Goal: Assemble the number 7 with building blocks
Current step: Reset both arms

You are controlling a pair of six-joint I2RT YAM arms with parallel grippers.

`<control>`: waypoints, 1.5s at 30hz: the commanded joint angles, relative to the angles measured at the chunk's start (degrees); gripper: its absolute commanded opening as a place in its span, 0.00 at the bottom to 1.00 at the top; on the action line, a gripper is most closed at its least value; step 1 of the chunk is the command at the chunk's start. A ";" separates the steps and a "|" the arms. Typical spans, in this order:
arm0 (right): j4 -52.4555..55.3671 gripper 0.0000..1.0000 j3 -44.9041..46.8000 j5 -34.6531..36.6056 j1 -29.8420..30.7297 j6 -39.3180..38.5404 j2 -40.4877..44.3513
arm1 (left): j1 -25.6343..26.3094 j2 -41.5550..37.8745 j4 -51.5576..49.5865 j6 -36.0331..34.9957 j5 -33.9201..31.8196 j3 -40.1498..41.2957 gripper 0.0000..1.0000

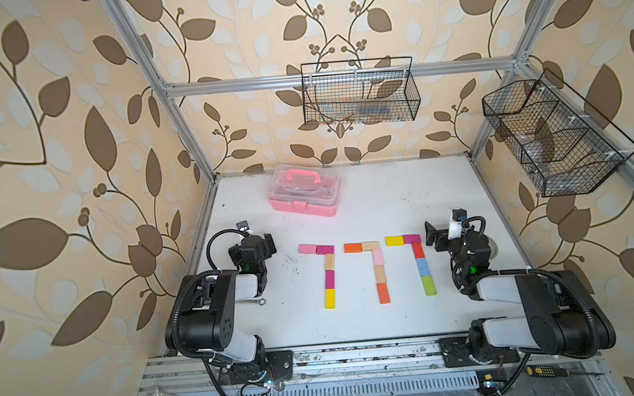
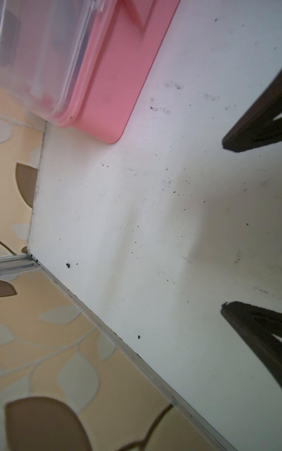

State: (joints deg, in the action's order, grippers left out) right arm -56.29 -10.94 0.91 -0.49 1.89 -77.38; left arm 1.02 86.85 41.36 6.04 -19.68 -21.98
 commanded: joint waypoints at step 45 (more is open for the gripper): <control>0.13 1.00 -0.18 1.31 0.27 -0.96 0.31 | -0.62 -0.89 2.32 -0.78 0.17 0.26 0.99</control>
State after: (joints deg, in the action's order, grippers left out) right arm -54.39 -11.68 3.40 0.78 1.48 -76.97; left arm 1.02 86.85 41.80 5.91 -19.64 -21.98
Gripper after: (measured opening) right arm 1.000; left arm 0.989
